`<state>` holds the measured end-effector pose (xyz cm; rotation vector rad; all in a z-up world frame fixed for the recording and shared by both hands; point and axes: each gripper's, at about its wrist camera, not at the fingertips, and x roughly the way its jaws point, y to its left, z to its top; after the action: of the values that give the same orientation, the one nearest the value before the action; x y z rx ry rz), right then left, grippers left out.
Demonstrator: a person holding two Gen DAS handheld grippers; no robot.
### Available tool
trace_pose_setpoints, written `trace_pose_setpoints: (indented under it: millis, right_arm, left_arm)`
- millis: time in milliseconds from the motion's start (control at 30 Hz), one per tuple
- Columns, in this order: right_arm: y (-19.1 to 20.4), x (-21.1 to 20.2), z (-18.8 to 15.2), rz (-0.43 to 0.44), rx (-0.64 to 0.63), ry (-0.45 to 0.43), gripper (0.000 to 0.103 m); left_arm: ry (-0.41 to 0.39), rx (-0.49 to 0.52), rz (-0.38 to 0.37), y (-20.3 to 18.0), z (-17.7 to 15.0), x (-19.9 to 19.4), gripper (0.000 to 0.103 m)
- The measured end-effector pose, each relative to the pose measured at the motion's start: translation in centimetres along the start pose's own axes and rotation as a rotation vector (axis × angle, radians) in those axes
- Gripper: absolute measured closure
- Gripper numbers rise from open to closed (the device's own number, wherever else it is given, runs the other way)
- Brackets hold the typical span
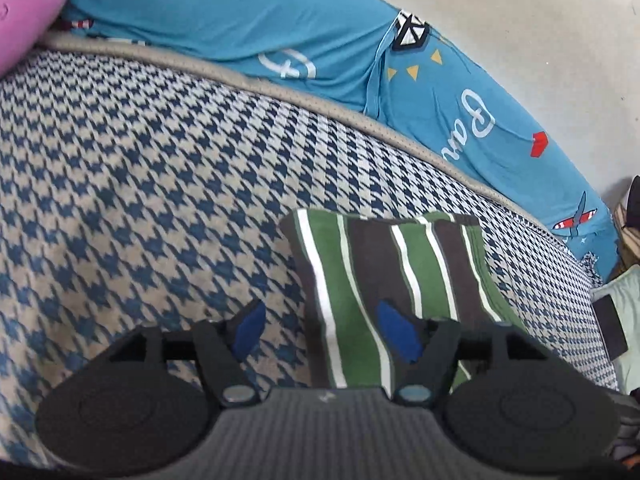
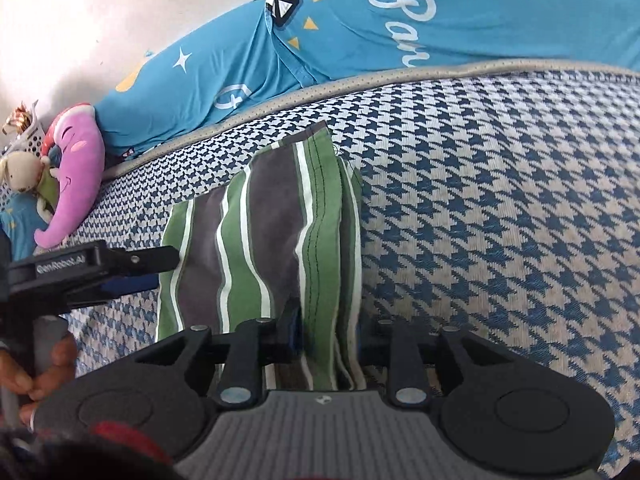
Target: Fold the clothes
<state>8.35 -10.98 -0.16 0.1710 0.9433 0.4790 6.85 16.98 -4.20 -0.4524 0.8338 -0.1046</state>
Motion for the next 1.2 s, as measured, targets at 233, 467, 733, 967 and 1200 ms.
trace_pose_setpoints:
  millis: [233, 467, 733, 967, 1200]
  right_arm:
    - [-1.1, 0.1, 0.1, 0.051, 0.068, 0.007, 0.07]
    - [-1.3, 1.3, 0.3, 0.075, 0.107, 0.015, 0.065]
    - [1.1, 0.6, 0.5, 0.058, -0.028, -0.054, 0.081]
    - [4.1, -0.8, 0.2, 0.068, -0.139, -0.139, 0.081]
    - [6.2, -0.8, 0.2, 0.061, -0.189, -0.158, 0.081]
  left_arm:
    - [0.024, -0.005, -0.029, -0.5, -0.1, 2.2, 0.025]
    - [0.013, 0.006, -0.046, -1.4, 0.1, 3.8, 0.029]
    - [-0.037, 0.127, -0.027, -3.3, -0.7, 3.2, 0.084]
    - [-0.176, 0.366, 0.127, -6.7, -1.8, -0.2, 0.088]
    - [-0.241, 0.347, 0.189, -6.0, -1.4, -3.1, 0.092]
